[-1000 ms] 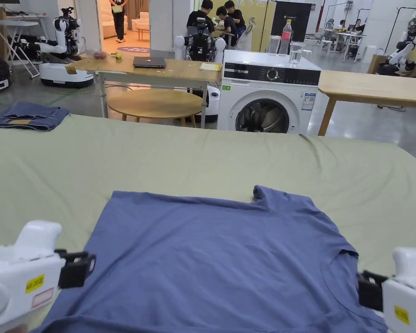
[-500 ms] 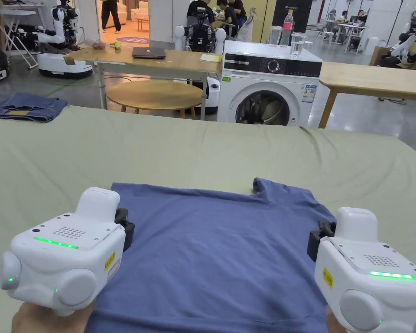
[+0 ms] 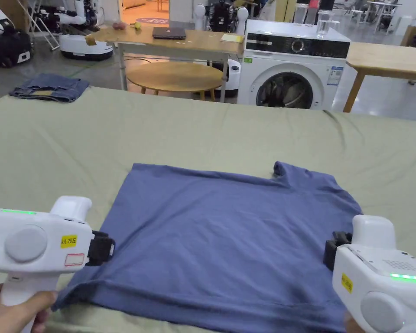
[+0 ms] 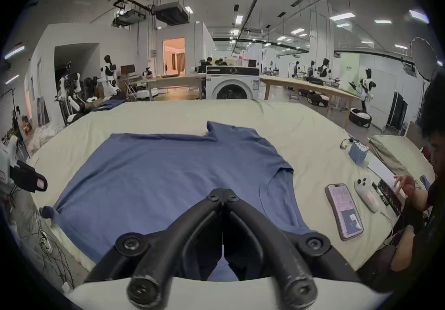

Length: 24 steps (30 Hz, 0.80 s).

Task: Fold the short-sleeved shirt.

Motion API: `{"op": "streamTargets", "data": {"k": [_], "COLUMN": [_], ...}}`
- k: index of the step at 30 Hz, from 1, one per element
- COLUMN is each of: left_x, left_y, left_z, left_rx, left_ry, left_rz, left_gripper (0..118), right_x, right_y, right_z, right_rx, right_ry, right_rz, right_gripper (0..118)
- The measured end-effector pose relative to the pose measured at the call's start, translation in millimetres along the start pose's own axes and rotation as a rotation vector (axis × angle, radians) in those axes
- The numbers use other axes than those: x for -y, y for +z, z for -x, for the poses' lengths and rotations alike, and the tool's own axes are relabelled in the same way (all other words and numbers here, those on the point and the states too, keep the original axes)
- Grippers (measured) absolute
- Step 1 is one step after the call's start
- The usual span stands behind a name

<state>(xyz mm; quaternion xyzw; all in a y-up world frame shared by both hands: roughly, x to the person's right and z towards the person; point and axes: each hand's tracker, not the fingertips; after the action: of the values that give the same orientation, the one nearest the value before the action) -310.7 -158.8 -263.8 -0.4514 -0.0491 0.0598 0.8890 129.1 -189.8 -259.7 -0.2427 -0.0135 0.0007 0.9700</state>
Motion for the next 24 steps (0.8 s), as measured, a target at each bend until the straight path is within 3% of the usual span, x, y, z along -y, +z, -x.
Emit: {"op": "streamTargets", "data": {"k": [3, 8, 17, 24], "left_x": [8, 17, 28, 44], "left_y": [-14, -22, -5, -64], "left_z": [14, 31, 33, 49], "left_rx": [-0.045, -0.094, -0.143, -0.156], "left_ry": [0.034, 0.119, 0.112, 0.103], "left_rz": [0.063, 0.135, 0.125, 0.230], "left_gripper": [62, 65, 65, 63], "right_x": [3, 9, 20, 25], "right_y": [-3, -5, -9, -9], "right_z": [3, 9, 9, 4], "right_rx": [-0.010, -0.016, -0.021, -0.023], "right_ry": [0.009, 0.032, 0.054, 0.048], "right_rz": [0.022, 0.051, 0.093, 0.122], "right_gripper": [0, 0, 0, 0]}}
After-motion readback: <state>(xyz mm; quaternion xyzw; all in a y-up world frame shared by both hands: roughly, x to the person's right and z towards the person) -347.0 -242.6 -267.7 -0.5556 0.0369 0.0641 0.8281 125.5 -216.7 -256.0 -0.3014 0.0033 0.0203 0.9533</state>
